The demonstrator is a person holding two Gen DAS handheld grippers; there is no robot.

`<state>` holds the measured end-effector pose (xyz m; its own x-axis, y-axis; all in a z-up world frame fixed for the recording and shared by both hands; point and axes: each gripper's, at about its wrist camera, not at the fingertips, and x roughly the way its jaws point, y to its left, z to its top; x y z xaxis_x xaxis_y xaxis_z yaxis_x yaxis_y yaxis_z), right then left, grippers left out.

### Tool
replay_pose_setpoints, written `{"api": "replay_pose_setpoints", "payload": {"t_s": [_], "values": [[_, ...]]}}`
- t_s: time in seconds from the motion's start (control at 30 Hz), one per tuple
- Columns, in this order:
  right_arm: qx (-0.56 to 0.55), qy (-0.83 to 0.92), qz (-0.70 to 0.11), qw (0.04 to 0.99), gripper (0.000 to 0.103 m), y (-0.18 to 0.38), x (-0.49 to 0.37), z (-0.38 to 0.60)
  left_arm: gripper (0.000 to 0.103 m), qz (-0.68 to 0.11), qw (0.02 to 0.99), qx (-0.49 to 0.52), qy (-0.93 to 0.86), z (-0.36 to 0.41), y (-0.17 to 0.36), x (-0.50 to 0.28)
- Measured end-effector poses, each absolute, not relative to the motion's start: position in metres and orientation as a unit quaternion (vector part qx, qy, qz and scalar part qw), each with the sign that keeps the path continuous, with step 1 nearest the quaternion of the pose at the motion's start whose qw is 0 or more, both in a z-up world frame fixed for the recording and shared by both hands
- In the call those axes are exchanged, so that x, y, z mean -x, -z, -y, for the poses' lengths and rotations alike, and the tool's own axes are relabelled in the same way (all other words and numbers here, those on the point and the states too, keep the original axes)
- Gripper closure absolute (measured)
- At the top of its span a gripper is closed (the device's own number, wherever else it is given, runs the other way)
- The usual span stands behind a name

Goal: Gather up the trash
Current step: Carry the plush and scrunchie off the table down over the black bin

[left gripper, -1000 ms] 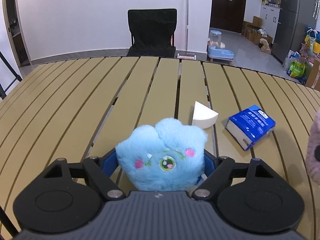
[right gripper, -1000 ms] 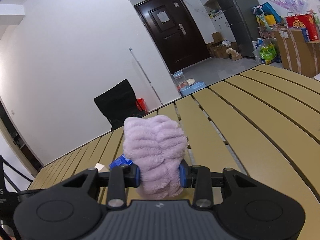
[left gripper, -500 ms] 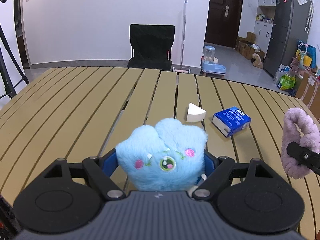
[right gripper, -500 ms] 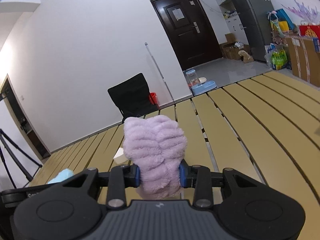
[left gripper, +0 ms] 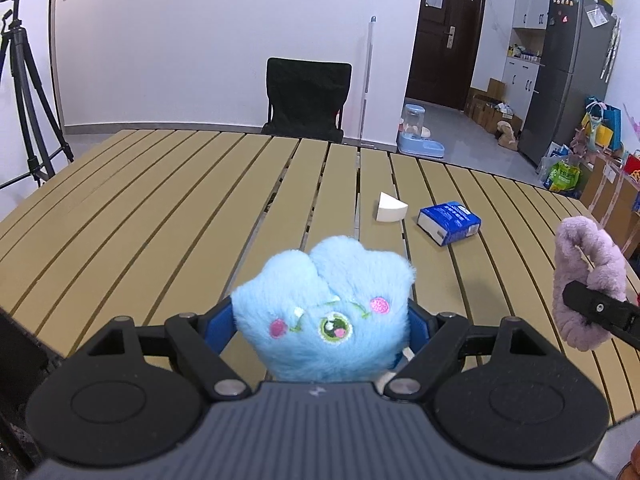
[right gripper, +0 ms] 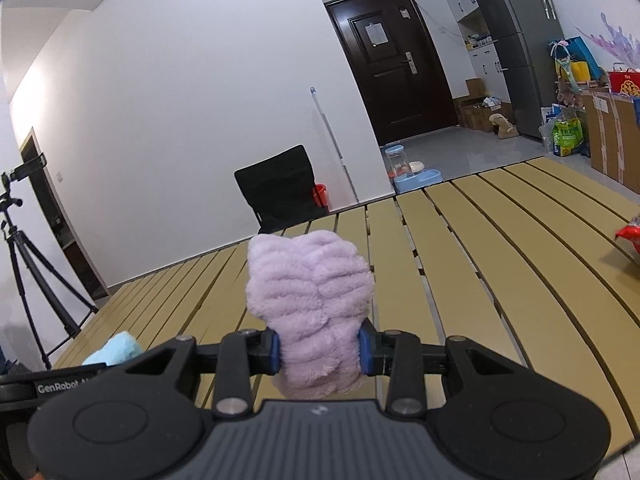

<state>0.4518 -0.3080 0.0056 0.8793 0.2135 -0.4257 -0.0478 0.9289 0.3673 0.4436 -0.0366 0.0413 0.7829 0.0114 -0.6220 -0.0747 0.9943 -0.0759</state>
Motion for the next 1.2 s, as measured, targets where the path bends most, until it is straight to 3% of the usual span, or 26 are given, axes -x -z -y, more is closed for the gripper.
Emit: {"api": "replay_pose_setpoints", "payload": {"t_s": [0.67,1.2], "values": [[-0.160,-0.103,-0.251,0.949,0.069,0.012,-0.342,0.282,0.021,-0.329,0.943,0.041,-0.023,0.013,-0.035,-0.334],[-0.126,-0.119,-0.302,0.938,0.069,0.047,-0.280,0.260,0.021,-0.361,0.932,0.030,-0.013,0.012,0.001,-0.264]]}}
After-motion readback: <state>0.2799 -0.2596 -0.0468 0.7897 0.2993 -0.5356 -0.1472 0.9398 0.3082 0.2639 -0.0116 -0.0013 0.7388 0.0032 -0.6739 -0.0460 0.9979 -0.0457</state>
